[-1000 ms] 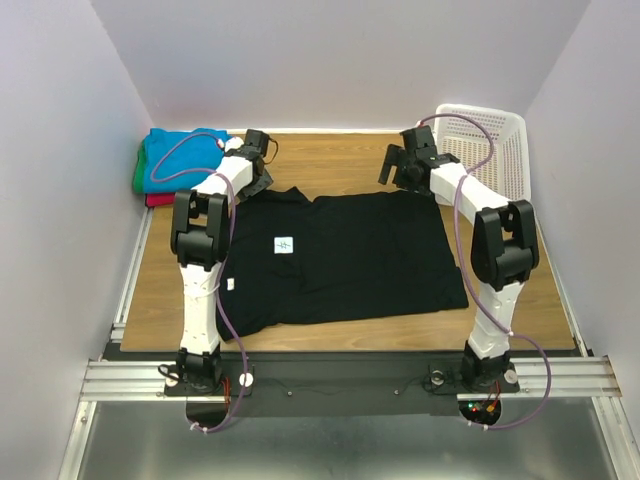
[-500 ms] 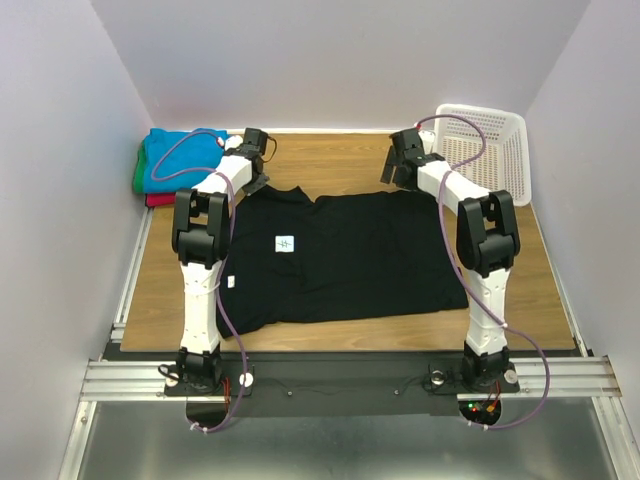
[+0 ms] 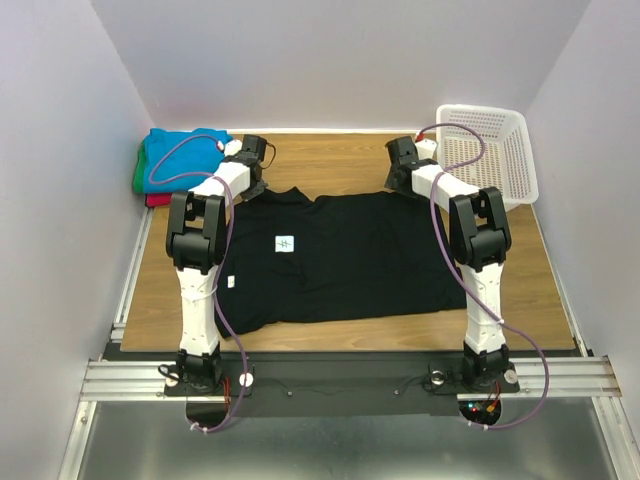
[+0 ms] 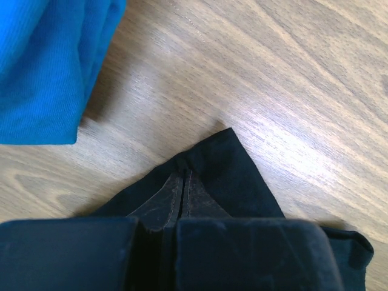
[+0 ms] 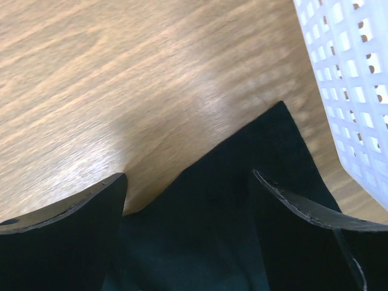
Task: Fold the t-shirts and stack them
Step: Fold the tshirt
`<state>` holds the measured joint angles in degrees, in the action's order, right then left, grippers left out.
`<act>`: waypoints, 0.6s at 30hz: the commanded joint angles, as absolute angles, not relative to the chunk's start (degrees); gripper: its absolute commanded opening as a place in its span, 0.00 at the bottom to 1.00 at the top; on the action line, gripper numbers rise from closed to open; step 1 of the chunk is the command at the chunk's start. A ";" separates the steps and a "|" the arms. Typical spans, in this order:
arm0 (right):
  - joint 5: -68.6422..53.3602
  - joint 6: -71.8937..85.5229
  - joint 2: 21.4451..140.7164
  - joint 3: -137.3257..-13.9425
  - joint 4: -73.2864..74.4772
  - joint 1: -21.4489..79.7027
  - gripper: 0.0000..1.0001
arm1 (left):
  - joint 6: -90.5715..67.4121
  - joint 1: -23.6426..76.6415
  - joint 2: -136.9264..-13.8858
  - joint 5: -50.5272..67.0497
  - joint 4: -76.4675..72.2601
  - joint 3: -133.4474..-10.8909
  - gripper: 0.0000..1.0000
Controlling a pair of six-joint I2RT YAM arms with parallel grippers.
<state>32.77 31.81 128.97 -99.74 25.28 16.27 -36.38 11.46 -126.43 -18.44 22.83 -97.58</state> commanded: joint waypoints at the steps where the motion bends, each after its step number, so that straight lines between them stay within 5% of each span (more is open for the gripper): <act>1: 37.00 33.66 128.94 -100.73 23.64 16.79 0.86 | -34.72 11.16 -122.96 -20.57 23.03 -97.03 0.00; 18: 37.09 35.07 130.25 -99.23 23.73 16.79 0.37 | -33.22 11.16 -118.83 -20.13 21.18 -95.63 0.00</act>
